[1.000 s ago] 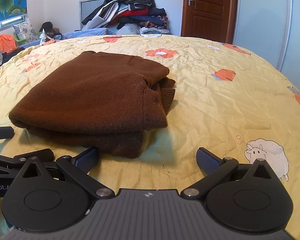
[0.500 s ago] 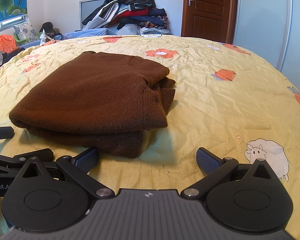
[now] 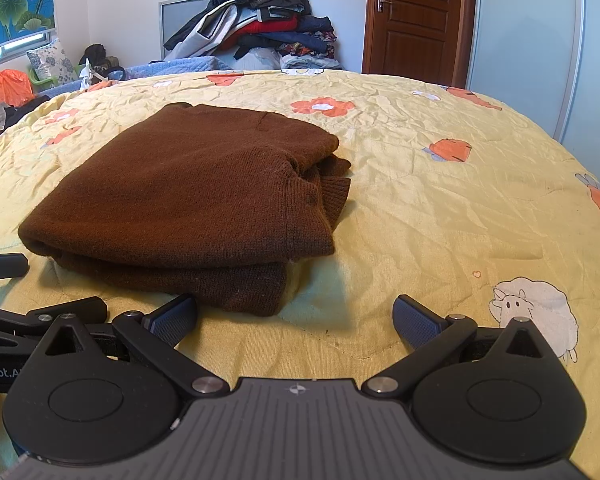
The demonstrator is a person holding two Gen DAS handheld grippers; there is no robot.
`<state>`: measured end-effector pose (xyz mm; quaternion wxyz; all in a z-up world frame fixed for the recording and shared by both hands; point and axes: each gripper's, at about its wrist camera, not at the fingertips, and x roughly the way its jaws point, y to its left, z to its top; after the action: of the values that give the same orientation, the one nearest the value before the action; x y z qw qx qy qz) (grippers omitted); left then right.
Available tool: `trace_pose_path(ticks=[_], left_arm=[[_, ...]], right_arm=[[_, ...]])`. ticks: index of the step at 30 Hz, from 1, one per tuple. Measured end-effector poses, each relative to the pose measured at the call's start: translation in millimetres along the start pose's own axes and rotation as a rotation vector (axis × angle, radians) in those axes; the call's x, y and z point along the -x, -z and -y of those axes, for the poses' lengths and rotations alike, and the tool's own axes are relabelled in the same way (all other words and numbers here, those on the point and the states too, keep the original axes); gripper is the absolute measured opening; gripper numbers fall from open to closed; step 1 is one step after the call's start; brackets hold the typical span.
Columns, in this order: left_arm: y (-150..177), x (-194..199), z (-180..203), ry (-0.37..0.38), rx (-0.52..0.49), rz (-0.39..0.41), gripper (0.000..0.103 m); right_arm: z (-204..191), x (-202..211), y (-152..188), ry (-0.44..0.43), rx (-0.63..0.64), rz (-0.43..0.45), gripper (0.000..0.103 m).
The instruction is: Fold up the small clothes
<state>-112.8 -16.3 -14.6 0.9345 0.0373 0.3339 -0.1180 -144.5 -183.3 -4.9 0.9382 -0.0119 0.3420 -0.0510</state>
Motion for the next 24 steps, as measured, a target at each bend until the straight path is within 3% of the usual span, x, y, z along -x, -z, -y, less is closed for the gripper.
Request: trace_pose_path(ticks=[24], left_arm=[[-4.3, 0.5, 3.3, -0.041, 0.070, -0.019, 0.103]], right_arm=[[-0.7, -0.7, 0.1, 0.001, -0.003, 0.001, 0.103]])
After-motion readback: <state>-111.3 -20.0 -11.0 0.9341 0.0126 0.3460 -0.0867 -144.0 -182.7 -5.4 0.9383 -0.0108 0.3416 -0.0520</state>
